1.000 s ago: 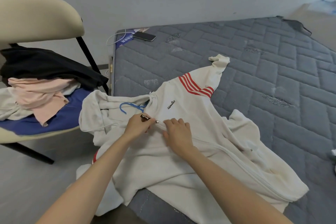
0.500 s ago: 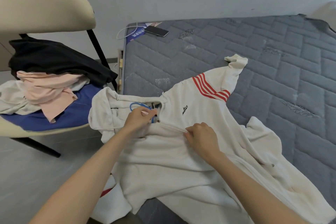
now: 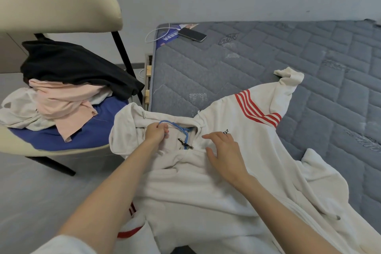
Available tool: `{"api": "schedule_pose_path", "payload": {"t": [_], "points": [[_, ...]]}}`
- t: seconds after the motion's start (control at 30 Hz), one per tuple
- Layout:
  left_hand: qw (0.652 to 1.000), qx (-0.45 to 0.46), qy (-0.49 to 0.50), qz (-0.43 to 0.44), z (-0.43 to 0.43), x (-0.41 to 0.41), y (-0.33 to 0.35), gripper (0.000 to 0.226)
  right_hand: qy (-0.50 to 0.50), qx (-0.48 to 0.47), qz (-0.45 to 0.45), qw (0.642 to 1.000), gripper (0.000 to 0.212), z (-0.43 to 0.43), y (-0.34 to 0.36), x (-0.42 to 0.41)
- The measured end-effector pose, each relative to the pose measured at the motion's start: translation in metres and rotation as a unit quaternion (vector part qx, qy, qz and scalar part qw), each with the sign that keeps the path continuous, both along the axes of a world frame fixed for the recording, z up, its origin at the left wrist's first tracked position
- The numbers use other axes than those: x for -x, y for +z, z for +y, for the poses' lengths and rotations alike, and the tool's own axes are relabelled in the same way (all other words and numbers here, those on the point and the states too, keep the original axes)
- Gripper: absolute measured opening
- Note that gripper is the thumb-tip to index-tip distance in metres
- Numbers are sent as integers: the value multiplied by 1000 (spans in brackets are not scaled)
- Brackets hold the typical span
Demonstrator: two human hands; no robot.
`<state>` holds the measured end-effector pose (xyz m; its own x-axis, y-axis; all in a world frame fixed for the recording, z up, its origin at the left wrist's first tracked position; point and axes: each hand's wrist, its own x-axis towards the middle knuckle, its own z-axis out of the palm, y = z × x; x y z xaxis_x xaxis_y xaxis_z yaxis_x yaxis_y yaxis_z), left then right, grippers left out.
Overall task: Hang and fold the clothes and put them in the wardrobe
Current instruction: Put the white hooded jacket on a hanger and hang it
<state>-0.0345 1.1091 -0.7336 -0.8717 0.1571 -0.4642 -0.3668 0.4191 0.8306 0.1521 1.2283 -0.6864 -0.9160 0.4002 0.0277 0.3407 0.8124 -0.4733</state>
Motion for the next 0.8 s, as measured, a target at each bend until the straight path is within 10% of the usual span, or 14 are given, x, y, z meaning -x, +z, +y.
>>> {"api": "schedule_pose_path", "payload": {"t": [0.37,0.57,0.8], "points": [[989,-21,-103,102,-60,-5,40,25,61,26,42,997,31,-21,24,57],[982,117,45,143,-114,1,38,16,109,58,23,992,32,-43,22,97],[990,54,111,-66,-146,15,31,41,130,118,-28,984,34,-64,15,164]]}}
